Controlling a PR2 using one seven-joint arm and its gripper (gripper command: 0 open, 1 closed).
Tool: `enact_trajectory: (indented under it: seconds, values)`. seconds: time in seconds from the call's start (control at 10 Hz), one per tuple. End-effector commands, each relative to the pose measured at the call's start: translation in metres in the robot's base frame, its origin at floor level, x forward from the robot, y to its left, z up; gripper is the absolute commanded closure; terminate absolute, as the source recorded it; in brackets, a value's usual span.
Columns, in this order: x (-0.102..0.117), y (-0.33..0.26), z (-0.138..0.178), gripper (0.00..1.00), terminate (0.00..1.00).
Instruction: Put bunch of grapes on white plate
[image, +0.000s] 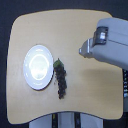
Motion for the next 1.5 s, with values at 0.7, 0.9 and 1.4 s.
enact_trajectory:
  seconds: [0.7,0.9,1.4]
  values:
    - [-0.055,0.222,-0.076,0.0,0.0]
    - [-0.062,0.221,-0.091,0.0,0.0]
    - [-0.053,0.209,-0.118,0.0,0.0]
